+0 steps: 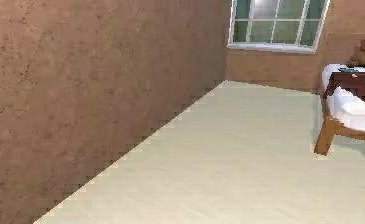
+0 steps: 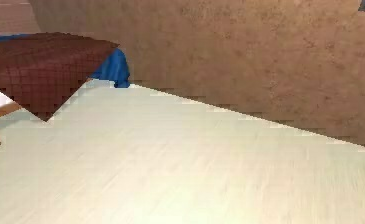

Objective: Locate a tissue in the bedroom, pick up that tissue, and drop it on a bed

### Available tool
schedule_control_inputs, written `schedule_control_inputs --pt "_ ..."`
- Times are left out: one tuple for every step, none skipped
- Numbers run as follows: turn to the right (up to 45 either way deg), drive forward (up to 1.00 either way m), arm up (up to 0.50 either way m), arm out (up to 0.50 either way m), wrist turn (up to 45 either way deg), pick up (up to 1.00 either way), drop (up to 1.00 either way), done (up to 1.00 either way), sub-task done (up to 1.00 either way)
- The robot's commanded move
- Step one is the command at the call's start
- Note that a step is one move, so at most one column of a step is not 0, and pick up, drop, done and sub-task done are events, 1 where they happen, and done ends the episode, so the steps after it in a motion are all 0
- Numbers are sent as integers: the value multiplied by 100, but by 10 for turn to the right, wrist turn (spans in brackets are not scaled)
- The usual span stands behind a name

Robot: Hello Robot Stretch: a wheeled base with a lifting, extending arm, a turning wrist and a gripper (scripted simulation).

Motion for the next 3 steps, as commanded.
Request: schedule_control_inputs --pt "-450 0 0 0 0 0 0 0 0" --pt "-450 0 0 0 0 0 0 0 0" --pt "-450 0 0 0 0 0 0 0 0"
